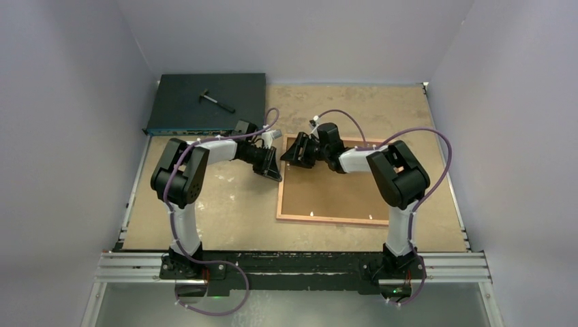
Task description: Put the photo into the frame
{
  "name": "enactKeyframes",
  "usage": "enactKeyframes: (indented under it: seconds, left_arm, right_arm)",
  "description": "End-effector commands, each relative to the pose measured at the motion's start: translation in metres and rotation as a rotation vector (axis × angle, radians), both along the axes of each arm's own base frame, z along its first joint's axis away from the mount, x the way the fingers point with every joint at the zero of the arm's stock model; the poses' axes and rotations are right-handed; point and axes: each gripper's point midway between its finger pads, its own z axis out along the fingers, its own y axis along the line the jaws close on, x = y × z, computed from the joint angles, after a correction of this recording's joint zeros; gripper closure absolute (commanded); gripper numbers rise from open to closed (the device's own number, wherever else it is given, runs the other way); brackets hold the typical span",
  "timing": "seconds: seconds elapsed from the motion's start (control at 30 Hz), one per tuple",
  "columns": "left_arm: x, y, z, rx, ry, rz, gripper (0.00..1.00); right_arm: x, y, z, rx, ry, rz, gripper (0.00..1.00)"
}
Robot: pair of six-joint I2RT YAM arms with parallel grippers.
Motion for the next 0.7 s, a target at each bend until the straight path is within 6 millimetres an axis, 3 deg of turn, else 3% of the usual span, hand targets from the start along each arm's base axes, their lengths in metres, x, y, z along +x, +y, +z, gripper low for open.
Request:
enactKeyframes:
  seconds: [0.0, 0.53, 0.67]
  left_arm:
    - [0.010, -0.002, -0.010, 0.045, -0.076, -0.021, 0.92]
    - [0.012, -0.001, -0.006, 0.051, -0.097, -0.025, 0.93]
    - [0.012, 0.000, -0.005, 0.056, -0.100, -0.027, 0.93]
  right_arm:
    - [-0.011, 0.006, -0.020, -0.034, 0.050, 0.035, 0.43]
    - [-0.032, 0.018, -0.016, 0.005, 0.096, 0.113, 0.44]
    - [-0.013, -0.001, -0.007, -0.022, 0.062, 0.075, 0.41]
